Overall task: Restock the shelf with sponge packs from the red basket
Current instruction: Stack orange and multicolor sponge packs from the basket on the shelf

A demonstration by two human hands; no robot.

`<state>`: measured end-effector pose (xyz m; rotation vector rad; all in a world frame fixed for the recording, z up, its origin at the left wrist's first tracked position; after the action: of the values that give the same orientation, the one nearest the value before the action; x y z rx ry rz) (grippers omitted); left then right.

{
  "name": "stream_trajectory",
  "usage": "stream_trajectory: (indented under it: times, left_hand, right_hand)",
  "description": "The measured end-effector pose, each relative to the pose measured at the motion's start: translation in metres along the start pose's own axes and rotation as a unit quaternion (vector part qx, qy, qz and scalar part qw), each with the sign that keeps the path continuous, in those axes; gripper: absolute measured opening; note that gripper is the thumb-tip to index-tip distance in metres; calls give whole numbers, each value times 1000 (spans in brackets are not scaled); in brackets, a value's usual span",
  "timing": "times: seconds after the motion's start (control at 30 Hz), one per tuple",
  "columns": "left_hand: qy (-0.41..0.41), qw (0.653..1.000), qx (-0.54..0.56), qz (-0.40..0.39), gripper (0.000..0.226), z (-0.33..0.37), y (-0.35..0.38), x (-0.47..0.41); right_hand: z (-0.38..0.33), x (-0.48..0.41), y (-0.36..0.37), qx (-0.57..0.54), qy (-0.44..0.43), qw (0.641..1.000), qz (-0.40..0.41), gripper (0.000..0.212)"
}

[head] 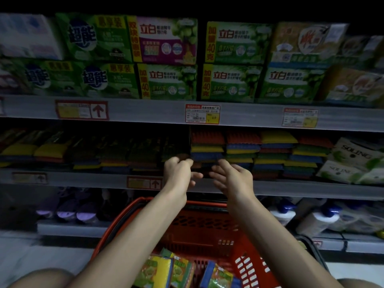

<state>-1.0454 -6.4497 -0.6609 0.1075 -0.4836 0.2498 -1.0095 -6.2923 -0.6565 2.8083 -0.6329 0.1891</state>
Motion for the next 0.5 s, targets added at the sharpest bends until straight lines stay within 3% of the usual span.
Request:
stream_trajectory:
  times: [0.1,0.17,0.23,0.33,0.5]
  left_hand:
    - [7,1000,-18,-8,17,1,2,0]
    - [8,999,-29,-13,14,1,5,-1]
    - [6,999,-34,-15,9,1,6,-3]
    - [2,999,-36,-16,5,1,6,-6]
    - [8,1000,-28,-5,1,2,3,-10]
  right_hand:
    - [1,1,2,-32,20,999,8,49]
    - [3,0,4,-42,23,999,7,60]
    - [6,-1,4,-29,25,999,6,50]
    - [6,1,1,-1,19,1000,3,11]
    - [-2,-3,-10,10,-2,1000,29,12]
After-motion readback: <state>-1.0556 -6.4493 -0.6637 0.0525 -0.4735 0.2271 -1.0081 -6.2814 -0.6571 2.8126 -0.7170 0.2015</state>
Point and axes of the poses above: each hand's wrist, its own x-axis away from the middle knuckle, its own y-axis out of the palm, z = x × y, the point moved 7 cm from there along -x, towards the middle knuckle, and after that the axes turned 10 degrees about -y, right-handed, at the moved point
